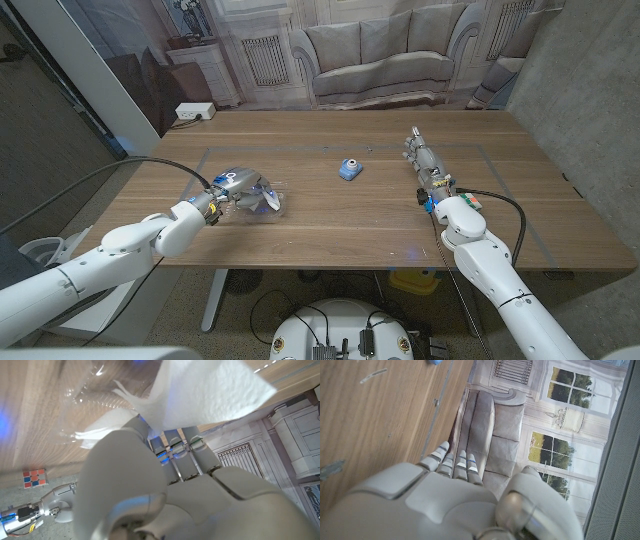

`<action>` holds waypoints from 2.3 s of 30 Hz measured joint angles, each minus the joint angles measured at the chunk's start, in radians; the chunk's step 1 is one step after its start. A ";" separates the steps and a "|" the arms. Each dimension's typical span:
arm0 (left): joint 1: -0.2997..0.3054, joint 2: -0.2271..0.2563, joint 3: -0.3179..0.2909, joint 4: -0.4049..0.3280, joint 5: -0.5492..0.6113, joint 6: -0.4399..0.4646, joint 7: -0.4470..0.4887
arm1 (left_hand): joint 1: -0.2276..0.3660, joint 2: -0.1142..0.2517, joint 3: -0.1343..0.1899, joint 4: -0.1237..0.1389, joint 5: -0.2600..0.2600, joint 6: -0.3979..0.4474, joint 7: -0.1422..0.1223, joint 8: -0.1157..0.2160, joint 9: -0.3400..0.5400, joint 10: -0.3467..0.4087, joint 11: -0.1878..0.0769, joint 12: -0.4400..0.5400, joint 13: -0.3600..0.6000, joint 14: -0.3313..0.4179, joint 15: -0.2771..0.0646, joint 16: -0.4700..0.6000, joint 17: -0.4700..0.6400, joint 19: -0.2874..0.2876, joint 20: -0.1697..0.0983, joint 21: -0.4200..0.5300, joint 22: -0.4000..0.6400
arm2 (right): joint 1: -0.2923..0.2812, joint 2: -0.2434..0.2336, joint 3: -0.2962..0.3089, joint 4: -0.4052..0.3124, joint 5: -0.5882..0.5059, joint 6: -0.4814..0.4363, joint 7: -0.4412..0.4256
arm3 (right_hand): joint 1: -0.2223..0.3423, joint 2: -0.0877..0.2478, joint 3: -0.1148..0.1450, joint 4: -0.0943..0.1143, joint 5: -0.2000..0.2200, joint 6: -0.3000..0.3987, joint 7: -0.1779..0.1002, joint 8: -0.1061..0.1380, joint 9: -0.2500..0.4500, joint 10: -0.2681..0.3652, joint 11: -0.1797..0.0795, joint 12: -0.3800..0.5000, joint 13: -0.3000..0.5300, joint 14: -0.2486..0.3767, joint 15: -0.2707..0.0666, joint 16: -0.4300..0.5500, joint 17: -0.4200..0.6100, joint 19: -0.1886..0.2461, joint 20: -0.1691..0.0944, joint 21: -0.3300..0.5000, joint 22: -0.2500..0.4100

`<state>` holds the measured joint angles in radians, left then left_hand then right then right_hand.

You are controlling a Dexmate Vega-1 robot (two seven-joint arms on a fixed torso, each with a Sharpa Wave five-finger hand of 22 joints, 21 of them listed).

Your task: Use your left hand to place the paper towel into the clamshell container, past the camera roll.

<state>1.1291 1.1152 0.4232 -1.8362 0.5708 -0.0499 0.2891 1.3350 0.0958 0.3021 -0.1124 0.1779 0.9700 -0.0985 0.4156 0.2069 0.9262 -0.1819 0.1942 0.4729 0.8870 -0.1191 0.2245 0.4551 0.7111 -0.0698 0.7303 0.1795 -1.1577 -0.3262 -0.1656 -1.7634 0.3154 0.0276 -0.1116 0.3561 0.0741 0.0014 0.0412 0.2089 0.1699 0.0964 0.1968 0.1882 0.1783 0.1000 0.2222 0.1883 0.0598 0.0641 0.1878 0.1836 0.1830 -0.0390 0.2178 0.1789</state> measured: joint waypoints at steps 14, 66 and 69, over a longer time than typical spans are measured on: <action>0.017 0.016 -0.007 -0.038 0.028 0.068 0.002 | -0.056 -0.017 -0.014 0.022 0.000 -0.053 -0.057 -0.016 0.005 -0.045 -0.025 -0.009 -0.028 -0.060 0.018 -0.023 -0.043 -0.093 0.054 -0.021 0.000 | 0.003 0.004 -0.005 0.002 -0.002 0.003 0.000 | 0.000 0.000 0.000 0.000 0.000 0.000 0.000 0.000 0.000 0.000 0.000 0.000 0.000 0.000 0.000 0.000 0.000 0.000 0.000 -0.003 0.000; 0.068 0.072 -0.052 -0.118 -0.018 0.132 -0.038 | -0.293 -0.100 -0.113 0.112 0.010 -0.203 -0.061 -0.086 -0.007 -0.282 -0.019 -0.013 -0.110 -0.343 0.069 -0.036 -0.123 -0.308 0.146 -0.131 0.000 | -0.021 0.012 -0.004 -0.012 -0.011 0.026 -0.012 | 0.000 0.000 -0.004 -0.004 0.000 0.004 -0.004 0.000 0.000 0.005 0.005 0.000 0.000 0.005 -0.005 0.000 0.000 0.000 0.000 -0.005 0.000; 0.067 0.073 -0.053 -0.119 -0.021 0.132 -0.040 | -0.323 -0.106 -0.126 0.126 0.017 -0.220 -0.055 -0.093 -0.007 -0.307 -0.021 -0.013 -0.116 -0.371 0.070 -0.036 -0.129 -0.325 0.154 -0.143 0.000 | -0.021 0.012 -0.003 -0.012 -0.011 0.027 -0.012 | 0.000 0.000 -0.004 -0.004 0.000 0.004 -0.004 0.000 0.000 0.005 0.005 0.000 0.000 0.005 -0.005 0.000 0.000 0.000 0.000 -0.005 0.000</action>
<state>1.1966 1.1885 0.3705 -1.9555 0.5497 0.0825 0.2488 1.0121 -0.0104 0.1758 0.0131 0.1952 0.7505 -0.1538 0.3225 0.1998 0.6197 -0.2031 0.1807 0.3572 0.5157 -0.0492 0.1889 0.3256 0.3865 0.0839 0.5877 0.1792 -1.1791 -0.3146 -0.1689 -1.7753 0.3046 0.0547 -0.1233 0.3560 0.0741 -0.0027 0.0372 0.2089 0.1736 0.0926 0.1968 0.1882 0.1837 0.1054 0.2222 0.1883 0.0652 0.0587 0.1878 0.1837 0.1829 -0.0390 0.2128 0.1789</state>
